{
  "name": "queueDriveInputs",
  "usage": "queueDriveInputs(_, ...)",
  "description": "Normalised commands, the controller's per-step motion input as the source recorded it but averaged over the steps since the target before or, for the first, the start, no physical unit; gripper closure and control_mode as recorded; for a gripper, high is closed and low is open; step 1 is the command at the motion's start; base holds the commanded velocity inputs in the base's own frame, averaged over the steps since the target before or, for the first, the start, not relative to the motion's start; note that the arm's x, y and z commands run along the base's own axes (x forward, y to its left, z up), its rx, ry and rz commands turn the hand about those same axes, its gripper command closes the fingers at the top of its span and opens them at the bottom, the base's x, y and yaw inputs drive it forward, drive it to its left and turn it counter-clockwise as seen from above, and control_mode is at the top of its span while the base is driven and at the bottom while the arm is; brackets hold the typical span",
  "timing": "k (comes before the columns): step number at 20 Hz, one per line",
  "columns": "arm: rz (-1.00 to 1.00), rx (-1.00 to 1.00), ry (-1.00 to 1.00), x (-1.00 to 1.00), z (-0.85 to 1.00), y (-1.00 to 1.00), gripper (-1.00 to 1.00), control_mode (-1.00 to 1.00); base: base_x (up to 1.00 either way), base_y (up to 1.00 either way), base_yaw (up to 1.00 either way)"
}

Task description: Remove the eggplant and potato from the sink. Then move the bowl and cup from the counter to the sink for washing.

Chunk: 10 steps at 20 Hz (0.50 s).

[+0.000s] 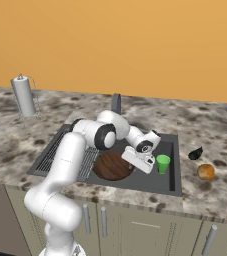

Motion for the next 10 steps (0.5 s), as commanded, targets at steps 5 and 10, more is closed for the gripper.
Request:
queueDriveInputs(5, 0.00, 0.00, 0.00, 0.05, -0.31, 0.00, 1.00, -1.00, 0.00, 0.00, 0.00)
queueDriveInputs(10, 0.00, 0.00, 0.00, 0.01, -0.20, -0.07, 1.00, -1.00, 0.00, 0.00, 0.00)
